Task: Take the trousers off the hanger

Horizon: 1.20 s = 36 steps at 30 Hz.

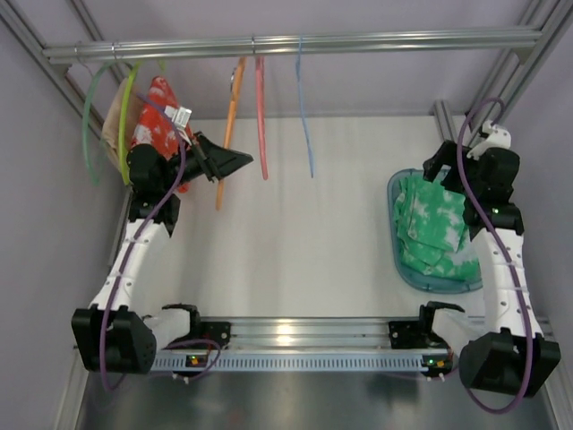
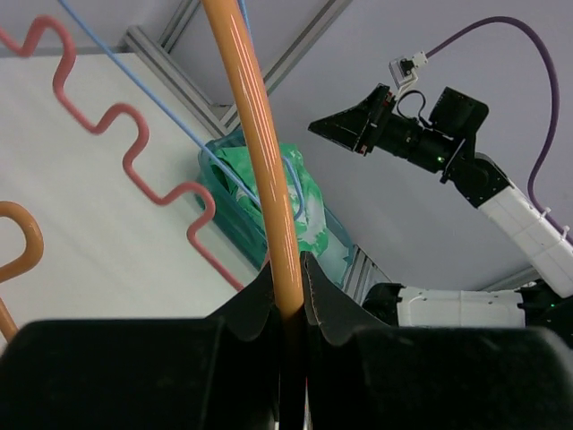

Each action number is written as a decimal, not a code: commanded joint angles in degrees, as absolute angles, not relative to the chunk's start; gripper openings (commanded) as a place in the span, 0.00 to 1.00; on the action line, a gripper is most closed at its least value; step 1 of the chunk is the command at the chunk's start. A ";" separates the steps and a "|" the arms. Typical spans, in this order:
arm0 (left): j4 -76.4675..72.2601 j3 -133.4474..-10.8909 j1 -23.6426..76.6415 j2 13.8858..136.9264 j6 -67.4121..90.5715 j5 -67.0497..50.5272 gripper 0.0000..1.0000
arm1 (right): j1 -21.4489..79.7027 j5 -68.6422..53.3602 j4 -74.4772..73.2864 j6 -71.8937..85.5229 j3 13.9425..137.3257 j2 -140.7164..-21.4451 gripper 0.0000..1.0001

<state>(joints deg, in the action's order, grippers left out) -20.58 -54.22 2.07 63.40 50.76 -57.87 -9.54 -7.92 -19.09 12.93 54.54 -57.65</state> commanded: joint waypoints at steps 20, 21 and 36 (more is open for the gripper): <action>-51.68 -68.55 3.96 84.28 51.50 -55.37 0.00 | -9.93 -13.45 -23.29 15.21 56.95 -50.36 0.99; -51.68 -69.16 3.96 84.90 51.68 -55.20 0.00 | -9.93 -13.62 -23.38 15.03 56.95 -50.27 0.99; -54.32 -72.60 4.48 94.84 58.36 -51.33 0.00 | -10.02 -13.27 -23.91 14.15 56.34 -48.61 0.99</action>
<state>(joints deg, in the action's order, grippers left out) -51.92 -69.91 4.45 94.04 54.39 -58.59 -9.56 -13.17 -24.32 14.59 55.68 -50.17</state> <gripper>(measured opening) 0.134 0.993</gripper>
